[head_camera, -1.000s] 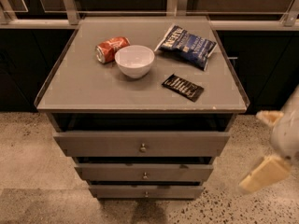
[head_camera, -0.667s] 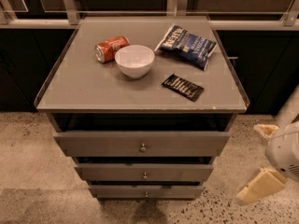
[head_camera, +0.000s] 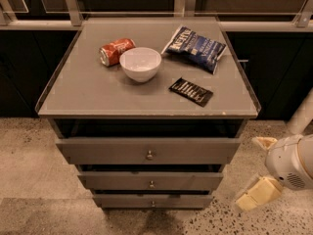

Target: Open top drawer

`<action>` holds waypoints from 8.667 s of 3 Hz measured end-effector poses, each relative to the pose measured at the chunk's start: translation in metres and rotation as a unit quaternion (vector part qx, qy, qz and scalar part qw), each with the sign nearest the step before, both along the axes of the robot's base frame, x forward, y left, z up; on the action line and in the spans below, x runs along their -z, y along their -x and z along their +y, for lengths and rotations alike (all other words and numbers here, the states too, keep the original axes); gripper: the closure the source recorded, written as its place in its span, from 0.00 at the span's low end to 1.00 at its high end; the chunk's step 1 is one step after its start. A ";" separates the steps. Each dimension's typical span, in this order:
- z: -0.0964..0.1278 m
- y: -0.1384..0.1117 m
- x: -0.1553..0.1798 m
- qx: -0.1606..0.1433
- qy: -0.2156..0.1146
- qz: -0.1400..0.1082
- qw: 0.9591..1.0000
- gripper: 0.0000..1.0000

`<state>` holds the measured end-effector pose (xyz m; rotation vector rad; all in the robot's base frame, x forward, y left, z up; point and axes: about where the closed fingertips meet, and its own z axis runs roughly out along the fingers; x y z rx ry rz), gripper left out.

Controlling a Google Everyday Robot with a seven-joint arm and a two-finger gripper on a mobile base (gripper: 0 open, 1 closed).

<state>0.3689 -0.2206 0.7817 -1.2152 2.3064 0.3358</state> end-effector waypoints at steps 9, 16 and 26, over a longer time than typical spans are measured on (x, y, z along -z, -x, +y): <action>0.061 -0.140 0.121 -0.030 -0.123 0.004 0.992 0.00; 0.057 -0.037 0.086 -0.133 -0.061 0.050 0.988 0.00; 0.058 0.010 0.073 -0.141 -0.096 0.138 0.976 0.00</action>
Offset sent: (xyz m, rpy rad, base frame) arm 0.0624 0.0723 -0.0736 0.2173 0.0075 0.1164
